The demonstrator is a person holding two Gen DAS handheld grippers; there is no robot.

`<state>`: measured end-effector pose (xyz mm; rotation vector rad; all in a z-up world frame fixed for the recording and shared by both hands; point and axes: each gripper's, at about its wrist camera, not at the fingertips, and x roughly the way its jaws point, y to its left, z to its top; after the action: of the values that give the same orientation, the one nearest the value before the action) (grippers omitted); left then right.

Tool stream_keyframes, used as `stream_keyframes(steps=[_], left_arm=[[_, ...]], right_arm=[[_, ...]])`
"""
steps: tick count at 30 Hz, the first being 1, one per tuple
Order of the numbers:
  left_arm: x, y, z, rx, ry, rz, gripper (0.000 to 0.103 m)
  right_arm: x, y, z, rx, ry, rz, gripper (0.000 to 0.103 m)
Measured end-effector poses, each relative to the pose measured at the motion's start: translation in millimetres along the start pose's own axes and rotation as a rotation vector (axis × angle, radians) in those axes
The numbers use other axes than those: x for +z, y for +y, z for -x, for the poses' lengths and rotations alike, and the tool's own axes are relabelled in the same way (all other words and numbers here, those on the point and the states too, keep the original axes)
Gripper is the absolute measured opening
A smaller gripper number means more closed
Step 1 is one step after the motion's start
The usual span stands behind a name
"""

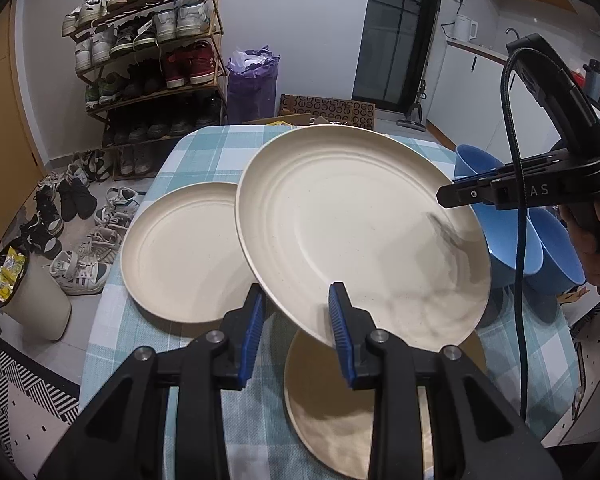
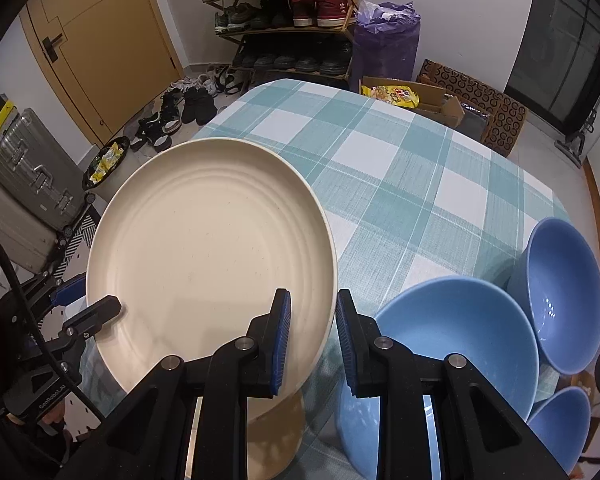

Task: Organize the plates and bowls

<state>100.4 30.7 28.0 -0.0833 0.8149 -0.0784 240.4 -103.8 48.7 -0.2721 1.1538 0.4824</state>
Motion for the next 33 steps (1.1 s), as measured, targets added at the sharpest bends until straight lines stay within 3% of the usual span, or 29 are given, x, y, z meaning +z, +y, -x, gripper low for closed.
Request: stream_keyframes(steps=[33], left_arm=[[-63, -15, 14, -0.012, 0.024, -0.052, 0.031]], right_arm=[[-88, 26, -2, -0.009, 0.041, 0.024, 0.023]])
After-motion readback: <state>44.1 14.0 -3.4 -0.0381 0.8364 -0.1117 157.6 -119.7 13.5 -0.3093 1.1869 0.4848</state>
